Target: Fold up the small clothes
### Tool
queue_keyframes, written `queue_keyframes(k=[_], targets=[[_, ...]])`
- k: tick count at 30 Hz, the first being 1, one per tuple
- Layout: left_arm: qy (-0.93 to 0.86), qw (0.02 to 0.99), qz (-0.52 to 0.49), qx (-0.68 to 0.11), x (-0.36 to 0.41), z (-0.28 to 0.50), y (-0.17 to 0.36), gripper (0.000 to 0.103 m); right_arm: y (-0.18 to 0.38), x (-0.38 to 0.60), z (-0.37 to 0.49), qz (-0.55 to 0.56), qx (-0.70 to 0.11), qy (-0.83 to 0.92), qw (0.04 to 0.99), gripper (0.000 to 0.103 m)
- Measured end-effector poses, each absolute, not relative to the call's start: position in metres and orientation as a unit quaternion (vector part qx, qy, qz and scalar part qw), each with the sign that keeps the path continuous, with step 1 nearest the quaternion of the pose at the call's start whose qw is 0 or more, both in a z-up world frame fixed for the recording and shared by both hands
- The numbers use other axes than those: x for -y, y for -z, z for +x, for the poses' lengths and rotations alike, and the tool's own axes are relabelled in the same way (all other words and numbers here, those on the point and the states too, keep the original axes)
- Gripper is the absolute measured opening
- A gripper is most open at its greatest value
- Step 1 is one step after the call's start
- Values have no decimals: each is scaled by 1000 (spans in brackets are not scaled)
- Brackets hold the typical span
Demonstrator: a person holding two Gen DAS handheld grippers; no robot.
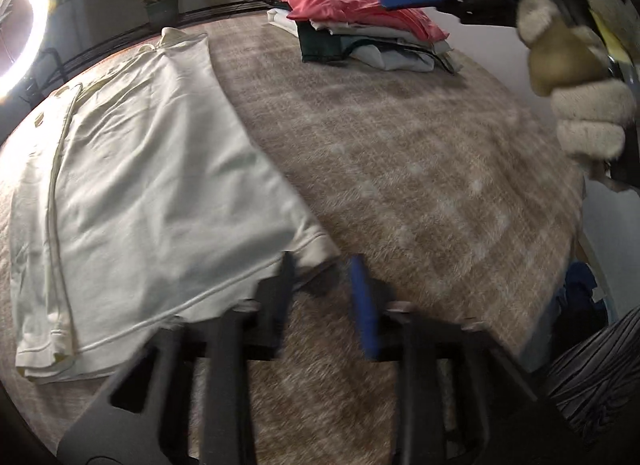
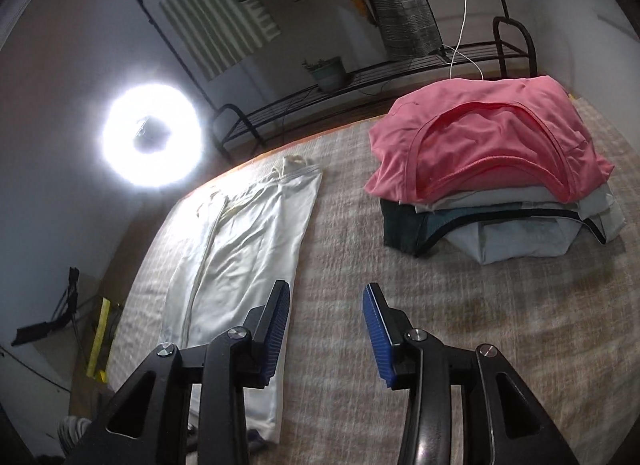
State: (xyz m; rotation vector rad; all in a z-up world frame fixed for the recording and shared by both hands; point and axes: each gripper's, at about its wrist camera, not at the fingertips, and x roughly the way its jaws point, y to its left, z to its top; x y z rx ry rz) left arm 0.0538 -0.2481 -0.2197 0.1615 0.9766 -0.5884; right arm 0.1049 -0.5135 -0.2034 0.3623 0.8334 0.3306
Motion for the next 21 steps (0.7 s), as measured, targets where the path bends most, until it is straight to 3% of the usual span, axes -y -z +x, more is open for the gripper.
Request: queue_keyframes(k=[8,9,11,13,21], targets=[[239,854,98,-452,260,60,224,39,203,493,143,167,-405,-193,878,41],[235,855,97,-453,260,61,224,37,204,490,148,166,-407,-194,877,41],[225,857,92,-454,258,64,225,18,209,483,163,167,-414,-198,873,41],[219,858,76,-458,252,70,225,6,215,476,177,170,-423,-205,866,41],[228,857,-8,-463,223,75,214,4,240,448,242,162,-432,-195,865,43]])
